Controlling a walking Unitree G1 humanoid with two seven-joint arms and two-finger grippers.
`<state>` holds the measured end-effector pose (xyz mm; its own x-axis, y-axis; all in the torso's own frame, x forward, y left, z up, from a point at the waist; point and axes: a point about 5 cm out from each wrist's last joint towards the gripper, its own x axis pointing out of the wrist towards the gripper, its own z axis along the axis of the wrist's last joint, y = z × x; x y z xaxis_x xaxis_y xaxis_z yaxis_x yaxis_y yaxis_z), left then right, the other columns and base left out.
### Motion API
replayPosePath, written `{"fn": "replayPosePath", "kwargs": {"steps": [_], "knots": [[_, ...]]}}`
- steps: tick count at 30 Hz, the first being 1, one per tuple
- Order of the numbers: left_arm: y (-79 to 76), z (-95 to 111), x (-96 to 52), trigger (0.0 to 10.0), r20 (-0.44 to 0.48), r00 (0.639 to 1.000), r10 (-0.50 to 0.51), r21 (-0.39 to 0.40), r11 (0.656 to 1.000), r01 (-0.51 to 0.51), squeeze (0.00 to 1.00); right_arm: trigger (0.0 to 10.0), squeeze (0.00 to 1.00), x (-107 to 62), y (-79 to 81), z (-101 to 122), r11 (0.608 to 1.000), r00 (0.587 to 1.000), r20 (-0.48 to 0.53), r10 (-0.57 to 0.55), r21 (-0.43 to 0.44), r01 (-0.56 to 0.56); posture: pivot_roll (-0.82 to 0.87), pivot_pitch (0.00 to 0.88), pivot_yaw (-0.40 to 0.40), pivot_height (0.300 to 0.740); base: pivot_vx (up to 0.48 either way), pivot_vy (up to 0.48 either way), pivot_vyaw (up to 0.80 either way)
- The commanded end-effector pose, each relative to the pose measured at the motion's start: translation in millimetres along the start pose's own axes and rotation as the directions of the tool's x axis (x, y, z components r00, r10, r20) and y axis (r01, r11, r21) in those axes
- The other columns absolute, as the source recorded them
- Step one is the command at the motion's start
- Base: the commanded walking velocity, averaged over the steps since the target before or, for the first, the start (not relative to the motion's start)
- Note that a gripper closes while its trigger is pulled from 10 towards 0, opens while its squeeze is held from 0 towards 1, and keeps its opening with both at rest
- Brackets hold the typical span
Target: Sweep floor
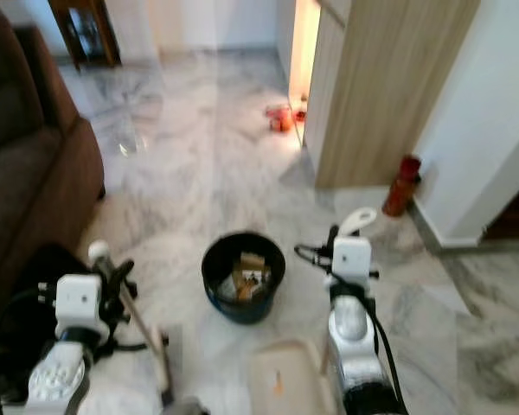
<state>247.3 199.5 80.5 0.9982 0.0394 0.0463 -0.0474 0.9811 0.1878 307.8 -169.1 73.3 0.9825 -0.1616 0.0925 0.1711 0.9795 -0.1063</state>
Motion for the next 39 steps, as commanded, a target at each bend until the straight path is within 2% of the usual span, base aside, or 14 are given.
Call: {"fn": "replayPosePath", "kwargs": {"steps": [1, 9, 39], "knots": [[-1.0, 9.7, 3.7, 10.0, 0.045, 0.999, -0.001, 0.001, 1.0, 0.001, 0.0, 10.0, 0.0, 4.2, -4.4, 7.0, 1.0, 0.999, 0.034, -0.01, -0.011, 0.01, 0.16, 0.088, -0.007, 0.74, 0.0, 0.0, 0.0], [-1.1, 9.1, 4.2, 10.0, 0.037, 0.999, 0.009, 0.011, 1.0, -0.009, 0.0, 10.0, 0.0, 4.7, -4.9, 6.8, 1.0, 0.999, 0.029, -0.016, 0.005, 0.015, 0.15, 0.097, -0.013, 0.74, 0.0, 0.0, 0.0], [-5.7, 10.6, 5.2, 10.0, 0.046, 0.999, 0.011, -0.014, 1.0, -0.011, 0.0, 10.0, 0.0, 5.4, -3.2, 7.6, 1.0, 1.0, 0.02, -0.004, 0.01, 0.003, 0.14, 0.14, -0.024, 0.74, 0.0, 0.0, -0.8]]}}
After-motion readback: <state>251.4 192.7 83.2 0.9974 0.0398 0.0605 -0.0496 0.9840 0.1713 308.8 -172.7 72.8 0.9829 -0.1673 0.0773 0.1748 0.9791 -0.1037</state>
